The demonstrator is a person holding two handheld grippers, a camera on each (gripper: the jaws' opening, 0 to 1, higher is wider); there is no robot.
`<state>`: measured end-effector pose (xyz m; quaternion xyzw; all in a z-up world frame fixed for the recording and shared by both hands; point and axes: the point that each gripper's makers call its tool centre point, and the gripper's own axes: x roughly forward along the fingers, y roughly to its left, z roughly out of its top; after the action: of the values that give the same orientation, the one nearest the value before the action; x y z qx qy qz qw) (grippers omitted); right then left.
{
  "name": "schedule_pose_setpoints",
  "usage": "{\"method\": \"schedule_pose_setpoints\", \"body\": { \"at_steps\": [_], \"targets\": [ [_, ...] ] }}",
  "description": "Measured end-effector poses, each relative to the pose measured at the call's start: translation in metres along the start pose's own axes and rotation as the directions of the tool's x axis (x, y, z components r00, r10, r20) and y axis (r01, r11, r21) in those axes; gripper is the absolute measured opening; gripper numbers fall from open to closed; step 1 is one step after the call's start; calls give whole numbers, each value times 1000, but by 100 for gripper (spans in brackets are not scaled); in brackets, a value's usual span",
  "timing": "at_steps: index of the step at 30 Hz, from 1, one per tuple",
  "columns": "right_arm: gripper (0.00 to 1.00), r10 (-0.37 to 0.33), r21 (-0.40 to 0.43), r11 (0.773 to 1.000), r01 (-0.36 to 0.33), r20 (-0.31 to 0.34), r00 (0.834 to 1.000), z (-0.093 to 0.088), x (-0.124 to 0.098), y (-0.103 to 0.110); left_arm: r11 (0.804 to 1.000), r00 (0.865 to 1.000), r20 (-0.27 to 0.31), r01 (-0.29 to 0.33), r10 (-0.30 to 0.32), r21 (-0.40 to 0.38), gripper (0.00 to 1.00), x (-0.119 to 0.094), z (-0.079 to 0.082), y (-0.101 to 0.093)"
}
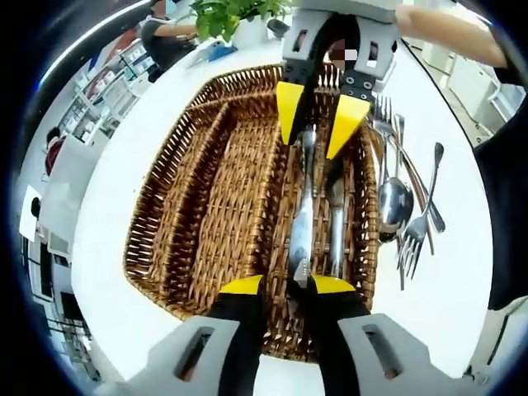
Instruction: Arrange the knives, forks, and spoons in their matching storage slots by inserting each utensil handle-first until every utensil is classified and aligned in the correct compartment
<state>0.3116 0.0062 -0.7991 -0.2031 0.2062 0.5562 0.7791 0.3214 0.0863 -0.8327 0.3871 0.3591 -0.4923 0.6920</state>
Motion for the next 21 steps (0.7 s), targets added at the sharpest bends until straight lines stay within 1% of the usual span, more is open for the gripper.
{"method": "schedule_pose_setpoints", "body": {
  "at_steps": [1,2,4,5,6,8,9,11,12,13,14,15,17,18,19,20,21],
  "targets": [
    [21,-10,9,1000,10,3,1000,-2,-2,1,1000,1000,13,-8,9,-12,20,-2,1,0],
    [22,-28,31,999,28,6,1000,-3,-5,1,999,999,33,-21,22,-39,20,-4,4,1],
    [27,-39,42,998,39,4,999,-5,-8,3,995,996,72,-40,46,-90,23,-7,8,3],
    [29,-51,47,998,51,4,999,-6,-10,4,992,994,96,-40,51,-122,24,-9,9,3],
    [31,-59,52,997,59,5,998,-6,-12,5,990,992,115,-40,56,-134,24,-11,11,2],
    [35,-86,66,994,86,-12,996,-10,-16,5,985,987,144,-46,70,-163,25,-14,13,1],
    [38,-96,68,993,97,-21,995,-12,-18,5,981,982,167,-53,85,-189,27,-16,14,2],
    [42,-118,62,991,121,-38,992,-15,-23,5,974,976,197,-45,90,-223,30,-19,16,-2],
    [45,-149,71,986,151,-33,988,-16,-29,3,969,970,225,-36,93,-244,32,-20,18,-5],
    [47,-157,91,983,159,-29,987,-16,-31,2,968,968,232,-35,95,-249,34,-20,18,-5],
    [49,-165,110,980,167,-26,986,-16,-34,2,965,962,252,-36,104,-262,35,-21,17,-7],
    [51,-182,123,975,183,-16,983,-15,-38,0,961,959,260,-34,108,-275,36,-21,16,-9],
    [55,-202,136,970,203,-15,979,-16,-44,0,953,950,286,-35,125,-300,39,-21,15,-10],
    [56,-211,139,968,211,-15,977,-17,-48,1,946,942,307,-34,138,-322,40,-23,17,-13],
    [58,-214,140,967,214,-16,977,-17,-49,2,943,939,314,-32,141,-330,41,-24,17,-13],
    [60,-227,153,962,226,-12,974,-18,-52,2,935,930,336,-26,152,-353,42,-26,19,-15],
    [61,-239,166,957,237,-5,971,-18,-56,3,932,921,354,-23,160,-363,43,-30,20,-16]
  ]
}}
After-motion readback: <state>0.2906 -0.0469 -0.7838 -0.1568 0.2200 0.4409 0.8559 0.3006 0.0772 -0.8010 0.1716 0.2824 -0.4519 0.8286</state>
